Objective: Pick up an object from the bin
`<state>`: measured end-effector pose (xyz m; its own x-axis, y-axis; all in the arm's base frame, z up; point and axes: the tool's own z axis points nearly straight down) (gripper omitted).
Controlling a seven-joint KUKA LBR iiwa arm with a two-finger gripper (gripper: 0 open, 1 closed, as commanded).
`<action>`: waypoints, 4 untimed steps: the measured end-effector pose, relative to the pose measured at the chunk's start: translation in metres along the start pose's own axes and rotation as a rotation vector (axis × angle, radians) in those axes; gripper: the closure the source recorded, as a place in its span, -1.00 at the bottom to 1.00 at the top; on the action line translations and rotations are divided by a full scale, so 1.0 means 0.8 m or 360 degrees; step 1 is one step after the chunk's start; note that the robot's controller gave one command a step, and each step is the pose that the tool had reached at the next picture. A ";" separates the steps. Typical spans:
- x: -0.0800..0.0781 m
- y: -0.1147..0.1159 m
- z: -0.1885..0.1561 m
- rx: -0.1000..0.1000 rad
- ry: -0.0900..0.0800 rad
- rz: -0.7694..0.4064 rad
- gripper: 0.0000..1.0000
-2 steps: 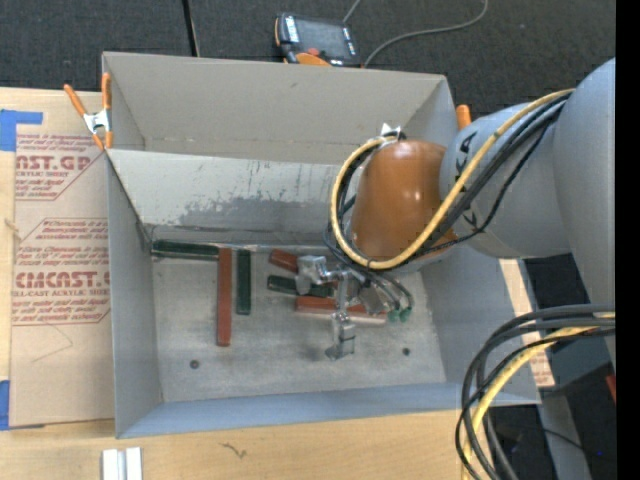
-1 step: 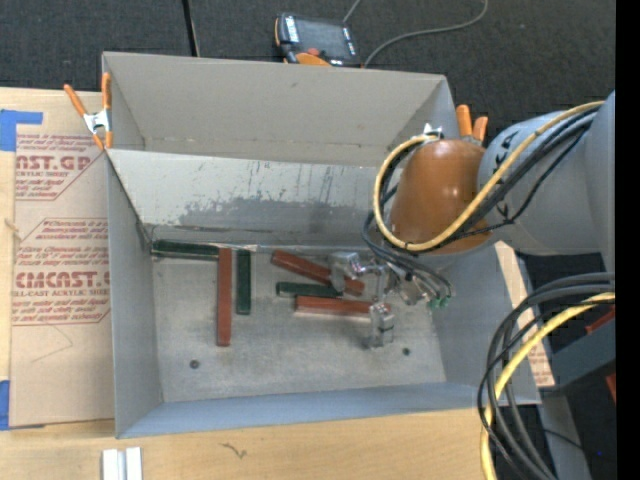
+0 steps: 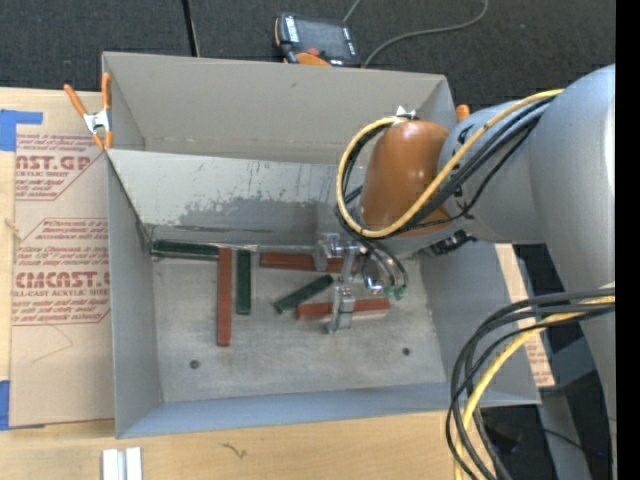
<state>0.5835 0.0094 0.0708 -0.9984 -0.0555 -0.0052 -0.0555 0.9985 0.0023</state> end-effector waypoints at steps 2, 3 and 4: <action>0.001 -0.001 0.001 0.0001 0.0005 0.0002 -1.00; 0.033 -0.013 0.000 0.0001 0.0001 0.0135 -1.00; 0.031 -0.014 -0.002 0.0002 -0.0008 0.0134 1.00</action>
Offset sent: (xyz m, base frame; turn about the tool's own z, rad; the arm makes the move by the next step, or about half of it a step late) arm 0.0000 0.0000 0.0000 0.0000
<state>0.5594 -0.0029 0.0725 -0.9995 0.0289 -0.0098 0.0288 0.9996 0.0016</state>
